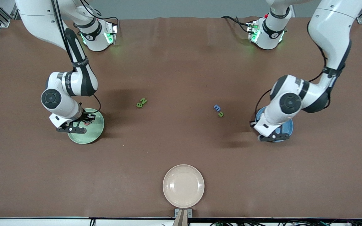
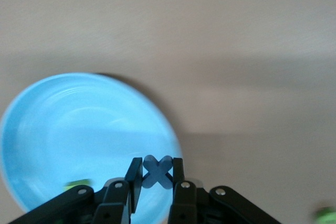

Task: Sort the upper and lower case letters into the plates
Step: 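Place the C on the green plate while the left gripper drops x in blue plate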

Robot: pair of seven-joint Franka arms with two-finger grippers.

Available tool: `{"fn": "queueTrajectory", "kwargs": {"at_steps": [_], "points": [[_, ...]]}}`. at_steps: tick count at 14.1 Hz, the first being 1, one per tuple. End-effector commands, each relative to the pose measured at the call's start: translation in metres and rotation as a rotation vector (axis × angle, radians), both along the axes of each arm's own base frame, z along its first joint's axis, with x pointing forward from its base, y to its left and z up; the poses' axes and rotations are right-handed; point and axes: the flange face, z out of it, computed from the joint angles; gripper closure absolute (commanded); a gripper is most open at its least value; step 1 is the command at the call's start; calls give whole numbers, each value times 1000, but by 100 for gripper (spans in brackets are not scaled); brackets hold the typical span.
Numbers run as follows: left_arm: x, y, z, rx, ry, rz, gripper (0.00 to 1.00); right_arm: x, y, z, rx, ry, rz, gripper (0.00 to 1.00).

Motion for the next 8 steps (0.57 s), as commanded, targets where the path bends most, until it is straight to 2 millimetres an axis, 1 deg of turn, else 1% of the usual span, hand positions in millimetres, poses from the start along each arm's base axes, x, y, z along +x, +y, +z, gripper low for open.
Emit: {"fn": "queueTrajectory", "kwargs": {"at_steps": [1, 2, 3, 4, 5, 6, 7, 8], "points": [[-10, 44, -8, 51, 7, -74, 84, -5, 6, -9, 21, 9, -5, 95], [-10, 55, -12, 59, 9, -85, 84, -6, 7, -10, 22, 11, -6, 83], [-10, 65, -19, 64, 16, -99, 84, -5, 8, -9, 24, 14, 3, 60], [-8, 72, -23, 62, 3, -103, 84, -4, 6, -8, 26, 14, 16, 11], [-8, 73, -28, 53, -4, -104, 84, -2, 4, -5, 28, 10, 17, 0], [-7, 73, -32, 47, -5, -104, 84, 0, 6, -1, 31, 16, 16, 0], [-6, 73, -35, 45, -12, -113, 84, 6, 10, 10, 36, 32, 9, 0], [-5, 75, -39, 39, -21, -118, 84, 7, 17, 16, 44, 54, 4, 0]]}}
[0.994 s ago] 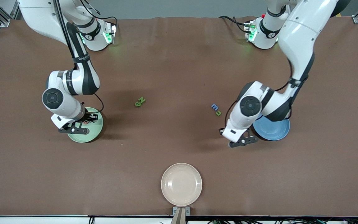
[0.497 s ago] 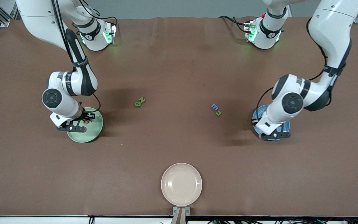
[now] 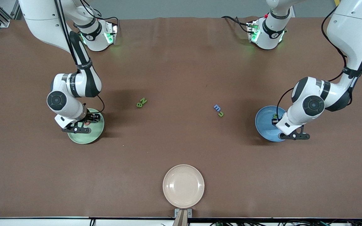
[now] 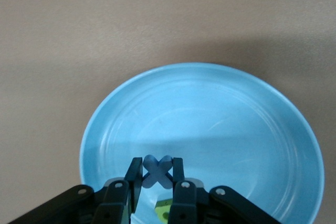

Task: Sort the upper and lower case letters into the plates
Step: 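Place the C on the green plate while the left gripper drops x in blue plate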

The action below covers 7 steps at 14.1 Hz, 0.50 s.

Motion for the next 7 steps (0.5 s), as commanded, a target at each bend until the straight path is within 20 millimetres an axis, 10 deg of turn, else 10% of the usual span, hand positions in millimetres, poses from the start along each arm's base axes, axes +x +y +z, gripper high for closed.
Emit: {"fn": "queueTrajectory", "kwargs": {"at_steps": [1, 7], "points": [[2, 1, -8, -13, -32, -33, 84, 5, 14, 31, 61, 14, -53, 0], [4, 10, -17, -4, -46, -66, 83, -34, 136, 34, 57, -8, -202, 0]]}}
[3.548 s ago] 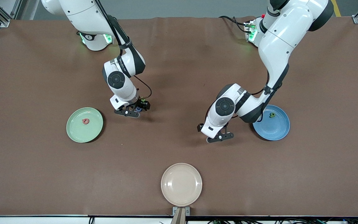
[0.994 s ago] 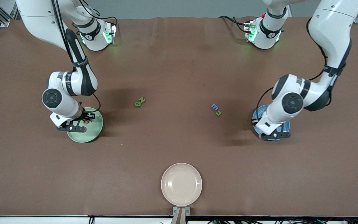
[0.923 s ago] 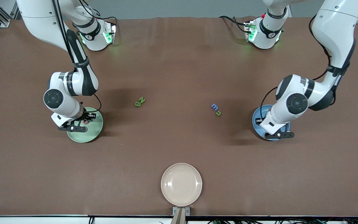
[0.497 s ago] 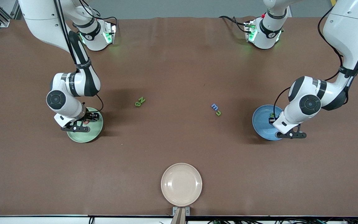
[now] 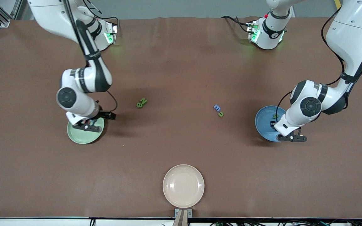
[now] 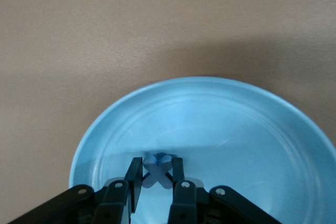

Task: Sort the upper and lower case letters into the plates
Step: 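Grasp the green B with the right gripper while the left gripper reaches letters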

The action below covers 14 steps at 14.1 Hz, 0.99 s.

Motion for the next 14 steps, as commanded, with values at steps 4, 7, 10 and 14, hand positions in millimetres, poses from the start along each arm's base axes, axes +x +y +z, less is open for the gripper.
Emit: {"fn": "queueTrajectory", "kwargs": {"at_steps": [4, 7, 10, 14], "points": [[3, -15, 29, 18, -33, -49, 0, -56, 89, -19, 27, -67, -51, 0], [1, -51, 63, 39, 42, -37, 0, -80, 116, -28, 63, -73, -56, 1], [-1, -85, 104, -35, 121, 57, 0, -97, 118, -44, 49, -90, -35, 3], [-20, -157, 121, -51, 80, 340, 0, -103, 114, -61, 33, -124, -31, 9]]}}
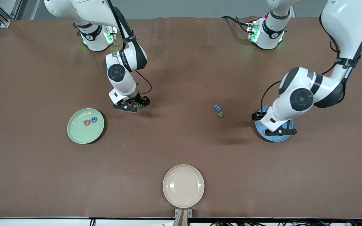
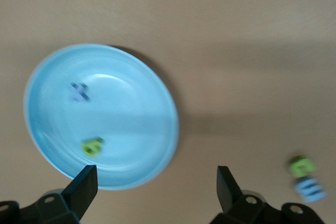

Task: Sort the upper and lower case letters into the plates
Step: 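Place the B on the green plate while the left gripper grasps green n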

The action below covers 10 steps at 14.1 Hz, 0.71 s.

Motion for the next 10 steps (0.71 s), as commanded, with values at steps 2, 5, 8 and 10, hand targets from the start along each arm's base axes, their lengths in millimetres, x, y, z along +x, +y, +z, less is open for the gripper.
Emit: {"fn": "queueTrajectory", "kwargs": {"at_steps": [2, 5, 8, 10], "points": [[-22, -67, 5, 11, -35, 292, 0, -13, 4, -15, -7, -23, -41, 14], [-36, -110, -9, -42, -80, 454, 0, -17, 9, -21, -9, -26, -44, 29], [-47, -132, -31, -14, -105, 524, 0, -17, 8, -21, -10, -25, -46, 53], [-50, -137, -45, -21, -97, 534, 0, -18, 8, -22, -12, -17, -44, 75]]}}
